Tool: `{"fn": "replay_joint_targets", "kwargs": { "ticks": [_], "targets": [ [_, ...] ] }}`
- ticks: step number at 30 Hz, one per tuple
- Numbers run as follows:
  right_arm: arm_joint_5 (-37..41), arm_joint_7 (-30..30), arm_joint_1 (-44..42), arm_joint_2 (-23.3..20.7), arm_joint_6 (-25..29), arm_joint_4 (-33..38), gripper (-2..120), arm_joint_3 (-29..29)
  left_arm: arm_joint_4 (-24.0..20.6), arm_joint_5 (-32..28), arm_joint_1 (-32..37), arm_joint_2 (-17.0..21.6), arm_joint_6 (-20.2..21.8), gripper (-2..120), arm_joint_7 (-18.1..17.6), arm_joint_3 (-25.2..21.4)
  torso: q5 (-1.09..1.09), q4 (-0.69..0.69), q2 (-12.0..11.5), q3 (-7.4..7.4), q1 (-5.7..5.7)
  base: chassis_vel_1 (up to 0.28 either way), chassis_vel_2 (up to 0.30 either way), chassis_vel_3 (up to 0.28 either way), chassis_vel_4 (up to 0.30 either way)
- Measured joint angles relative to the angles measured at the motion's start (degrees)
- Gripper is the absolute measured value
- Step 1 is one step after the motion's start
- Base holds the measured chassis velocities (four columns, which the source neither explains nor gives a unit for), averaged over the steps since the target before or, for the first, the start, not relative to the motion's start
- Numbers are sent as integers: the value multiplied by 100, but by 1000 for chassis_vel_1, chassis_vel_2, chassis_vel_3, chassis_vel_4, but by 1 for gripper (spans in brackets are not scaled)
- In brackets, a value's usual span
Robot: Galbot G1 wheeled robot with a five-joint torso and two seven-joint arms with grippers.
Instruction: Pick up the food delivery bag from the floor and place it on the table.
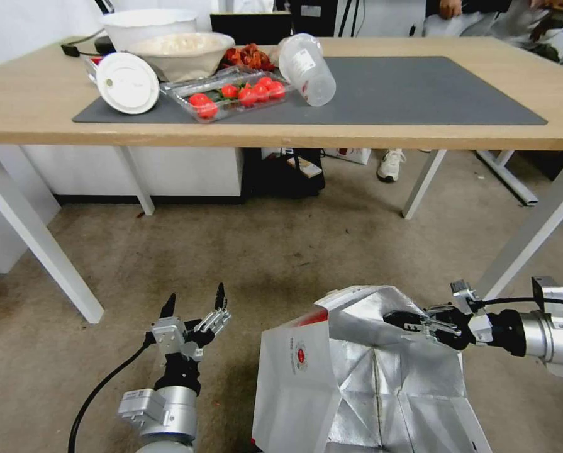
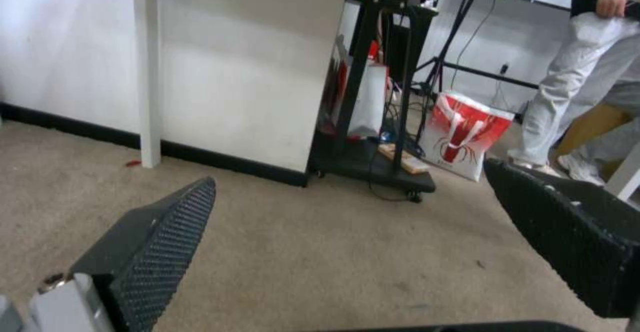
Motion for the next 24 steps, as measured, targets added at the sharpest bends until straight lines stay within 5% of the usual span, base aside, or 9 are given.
{"fn": "replay_joint_targets", "kwargs": {
  "ticks": [24],
  "targets": [
    [-63,-141,-43,17,17,24,0,39,-23,112,27,-50,0,100,1,2,0,0,572,488,91,0,0,0,0]
  ]
}}
